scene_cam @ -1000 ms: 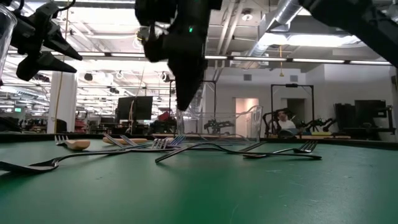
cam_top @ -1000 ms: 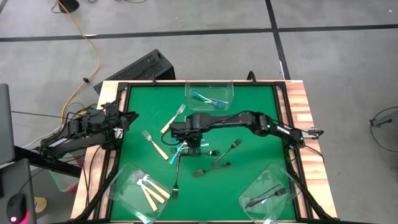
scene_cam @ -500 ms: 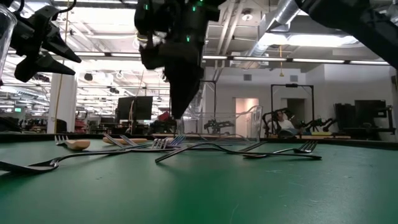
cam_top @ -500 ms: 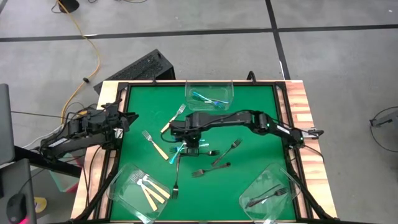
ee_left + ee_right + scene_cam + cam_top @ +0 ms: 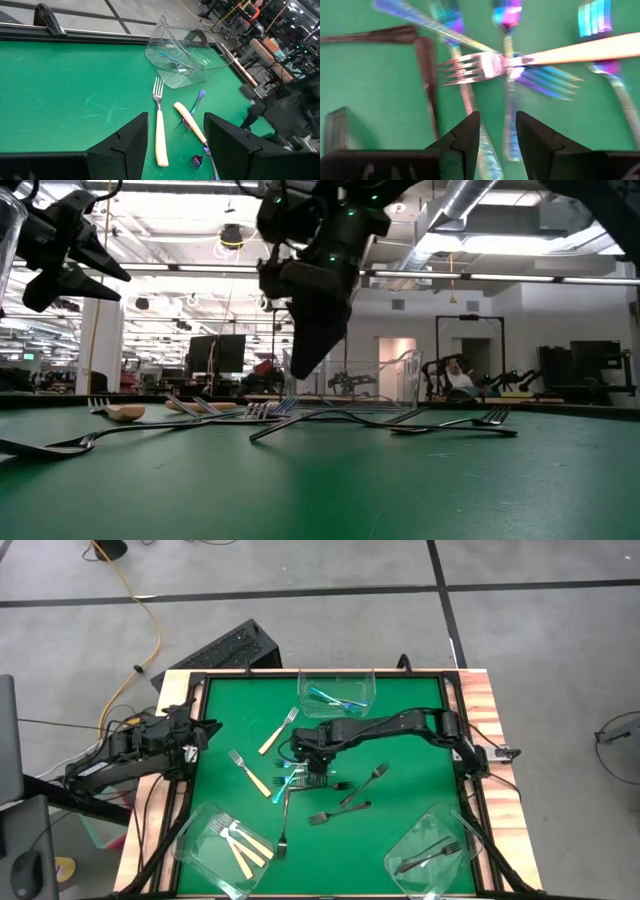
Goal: Sort silverware by color (type)
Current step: Put the blue fork into the top transparent bin
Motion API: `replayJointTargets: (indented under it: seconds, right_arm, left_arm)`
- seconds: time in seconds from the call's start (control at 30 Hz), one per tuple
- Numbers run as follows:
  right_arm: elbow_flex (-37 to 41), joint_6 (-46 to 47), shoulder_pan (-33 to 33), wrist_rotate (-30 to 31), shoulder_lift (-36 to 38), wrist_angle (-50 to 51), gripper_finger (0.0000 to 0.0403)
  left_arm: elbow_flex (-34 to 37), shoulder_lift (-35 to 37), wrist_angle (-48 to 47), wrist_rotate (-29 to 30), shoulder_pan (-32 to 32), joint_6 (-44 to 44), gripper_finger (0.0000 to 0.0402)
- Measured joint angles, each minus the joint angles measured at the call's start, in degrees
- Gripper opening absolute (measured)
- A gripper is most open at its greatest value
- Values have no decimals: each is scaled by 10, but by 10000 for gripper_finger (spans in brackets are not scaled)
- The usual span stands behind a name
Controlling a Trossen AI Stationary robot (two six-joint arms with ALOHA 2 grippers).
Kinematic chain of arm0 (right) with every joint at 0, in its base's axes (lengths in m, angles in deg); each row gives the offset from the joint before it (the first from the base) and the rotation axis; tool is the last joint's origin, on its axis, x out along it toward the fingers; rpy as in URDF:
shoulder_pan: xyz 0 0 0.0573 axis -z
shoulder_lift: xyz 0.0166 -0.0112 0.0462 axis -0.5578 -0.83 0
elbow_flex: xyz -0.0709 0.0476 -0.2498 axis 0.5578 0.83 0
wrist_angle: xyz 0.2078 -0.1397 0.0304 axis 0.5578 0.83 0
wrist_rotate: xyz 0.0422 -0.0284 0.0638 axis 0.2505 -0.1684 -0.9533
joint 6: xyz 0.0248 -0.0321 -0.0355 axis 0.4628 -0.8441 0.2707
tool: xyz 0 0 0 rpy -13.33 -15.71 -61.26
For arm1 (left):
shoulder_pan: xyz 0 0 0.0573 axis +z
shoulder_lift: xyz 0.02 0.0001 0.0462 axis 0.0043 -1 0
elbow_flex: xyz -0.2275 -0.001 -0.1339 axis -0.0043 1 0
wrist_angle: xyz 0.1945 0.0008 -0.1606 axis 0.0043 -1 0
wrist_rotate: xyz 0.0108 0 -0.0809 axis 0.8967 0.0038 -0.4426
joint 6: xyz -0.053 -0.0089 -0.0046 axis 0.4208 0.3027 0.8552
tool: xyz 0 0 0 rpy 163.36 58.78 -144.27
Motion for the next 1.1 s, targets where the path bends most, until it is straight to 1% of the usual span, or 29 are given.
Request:
replayJointTargets:
  seconds: [0.1, 0.37, 0.47, 0.53, 0.7, 0.83, 1.1]
  right_arm:
    - [9, 0, 0, 29, -3, -11, 145]
    - [7, -3, -3, 30, -31, -46, 145]
    - [10, -5, -1, 31, -35, -37, 145]
    - [7, -5, 1, 30, -38, -52, 145]
    - [9, -5, 8, 21, -41, -55, 145]
    - [8, -2, 8, 20, -58, -63, 145]
    - [12, 0, 12, 17, -58, -65, 141]
  left_arm:
    - [0, 0, 0, 1, 0, 5, 176]
    - [0, 0, -1, 3, 0, 5, 176]
    - [0, 0, -2, 3, 0, 6, 176]
    - [0, 0, -2, 4, 0, 6, 176]
    - [0, 0, -2, 4, 0, 6, 176]
    - [0, 0, -2, 4, 0, 6, 176]
    - [0, 0, -3, 4, 0, 6, 176]
